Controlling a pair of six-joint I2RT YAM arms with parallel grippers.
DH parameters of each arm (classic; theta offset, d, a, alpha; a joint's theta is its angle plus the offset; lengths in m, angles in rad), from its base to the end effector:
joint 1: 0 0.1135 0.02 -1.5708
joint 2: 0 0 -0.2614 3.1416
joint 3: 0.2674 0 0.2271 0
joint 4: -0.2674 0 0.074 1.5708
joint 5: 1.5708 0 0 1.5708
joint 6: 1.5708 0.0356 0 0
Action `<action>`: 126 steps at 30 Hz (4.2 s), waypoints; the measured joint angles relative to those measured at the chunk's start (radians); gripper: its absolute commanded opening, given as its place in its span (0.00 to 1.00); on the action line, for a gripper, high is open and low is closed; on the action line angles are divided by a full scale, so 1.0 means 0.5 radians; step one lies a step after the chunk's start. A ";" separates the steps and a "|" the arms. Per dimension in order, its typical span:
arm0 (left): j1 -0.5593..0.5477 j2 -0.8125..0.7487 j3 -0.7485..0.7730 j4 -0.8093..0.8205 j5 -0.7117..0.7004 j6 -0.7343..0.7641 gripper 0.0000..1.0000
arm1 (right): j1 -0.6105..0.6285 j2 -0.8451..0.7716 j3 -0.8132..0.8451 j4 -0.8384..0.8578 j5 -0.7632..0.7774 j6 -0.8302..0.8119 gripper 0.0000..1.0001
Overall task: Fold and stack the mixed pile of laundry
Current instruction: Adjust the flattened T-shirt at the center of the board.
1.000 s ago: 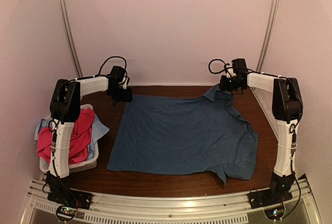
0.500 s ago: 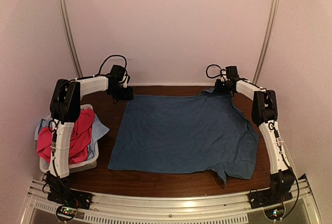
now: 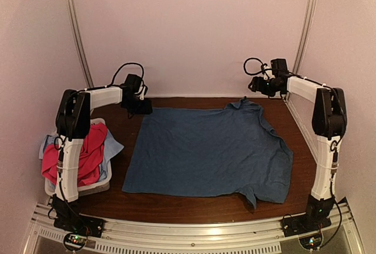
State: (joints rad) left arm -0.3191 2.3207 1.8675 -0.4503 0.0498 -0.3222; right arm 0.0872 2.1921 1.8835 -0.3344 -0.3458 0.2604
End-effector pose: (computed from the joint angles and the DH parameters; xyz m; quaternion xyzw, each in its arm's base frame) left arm 0.4639 -0.1551 0.1768 0.0067 0.9446 -0.1255 0.3033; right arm 0.4822 0.0543 0.2522 -0.0005 0.8843 0.2278 0.4075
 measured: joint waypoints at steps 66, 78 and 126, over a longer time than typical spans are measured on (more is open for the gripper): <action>-0.274 0.582 0.780 -0.272 -0.350 0.351 0.29 | -0.109 0.018 -0.196 -0.304 0.555 -0.246 0.35; -0.140 0.584 0.813 -0.398 -0.587 0.374 0.28 | 0.021 0.212 -0.137 -0.340 0.436 -0.238 0.25; -0.411 -0.485 -0.860 -0.156 -0.423 0.224 0.66 | 0.269 -0.843 -1.726 -0.022 0.131 -0.034 0.43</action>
State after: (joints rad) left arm -0.5247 2.0781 1.4376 -0.5282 -0.1616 -0.2100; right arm 0.2218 1.7706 1.0206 -0.3454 -0.2802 0.2432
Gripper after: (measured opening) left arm 0.669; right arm 0.422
